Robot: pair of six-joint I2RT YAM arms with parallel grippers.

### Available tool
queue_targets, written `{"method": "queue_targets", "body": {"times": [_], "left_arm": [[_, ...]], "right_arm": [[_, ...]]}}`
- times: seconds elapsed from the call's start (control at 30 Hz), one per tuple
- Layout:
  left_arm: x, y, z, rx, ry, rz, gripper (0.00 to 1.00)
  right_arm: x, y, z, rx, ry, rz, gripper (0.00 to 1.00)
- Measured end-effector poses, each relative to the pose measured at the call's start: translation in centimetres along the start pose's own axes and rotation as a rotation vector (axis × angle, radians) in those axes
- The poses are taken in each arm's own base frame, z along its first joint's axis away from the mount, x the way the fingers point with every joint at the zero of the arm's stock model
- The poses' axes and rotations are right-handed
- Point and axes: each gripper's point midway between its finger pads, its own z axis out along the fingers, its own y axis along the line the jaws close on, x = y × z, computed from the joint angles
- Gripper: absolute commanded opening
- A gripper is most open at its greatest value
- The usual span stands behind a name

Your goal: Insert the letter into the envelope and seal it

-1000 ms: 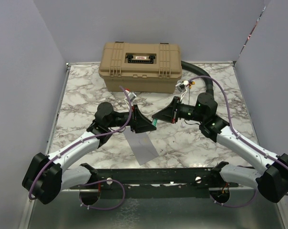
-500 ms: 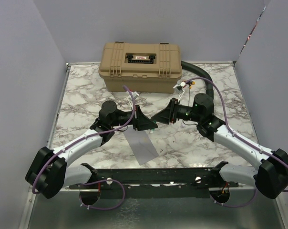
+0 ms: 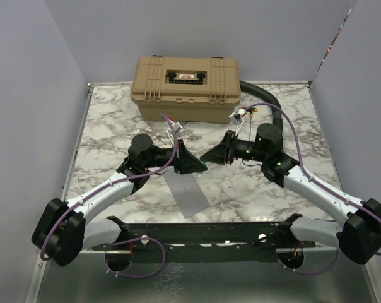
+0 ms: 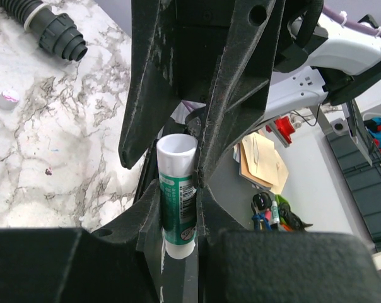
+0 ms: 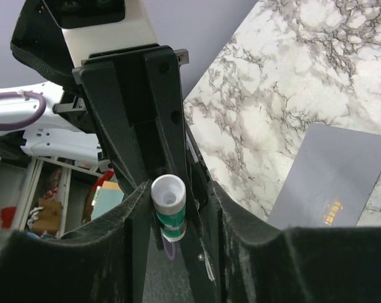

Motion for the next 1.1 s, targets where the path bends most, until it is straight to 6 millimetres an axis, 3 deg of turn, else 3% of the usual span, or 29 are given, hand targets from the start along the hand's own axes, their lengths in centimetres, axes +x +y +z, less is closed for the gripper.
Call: {"method": "queue_targets", "body": {"times": [0.33,0.53,0.7,0.87,0.9,0.97,1.0,1.1], "left_arm": [[0.5,0.2,-0.1,-0.004,0.012,-0.003,0.0],[0.5,0.4,-0.1,-0.007,0.014,0.002,0.0],[0.5,0.4,-0.2,-0.01,0.017,-0.002,0.0],[0.0,-1.7,-0.4,0.048,0.033,0.042,0.0],[-0.1,-2.2,-0.5,0.061,0.034,0.056,0.0],[-0.4,-2.8,-0.6,0.07,0.026,0.087,0.0],[-0.7,-2.9,-0.6,0.067,0.018,0.098,0.0],[-1.6,-2.2,-0.5,0.011,-0.017,0.128,0.0]], "right_arm": [[0.1,0.2,0.3,-0.016,0.017,-0.002,0.26],[0.2,0.2,0.4,-0.021,0.019,-0.003,0.01],[0.3,0.6,0.4,-0.052,0.033,-0.021,0.0],[0.3,3.3,-0.1,-0.22,0.064,-0.148,0.01],[0.3,3.9,-0.3,-0.252,0.07,-0.18,0.11],[-0.1,4.6,-0.4,-0.28,0.077,-0.227,0.49],[-0.6,4.7,-0.2,-0.267,0.074,-0.235,0.6],[-3.8,3.9,0.7,-0.111,-0.014,-0.201,0.67]]}}
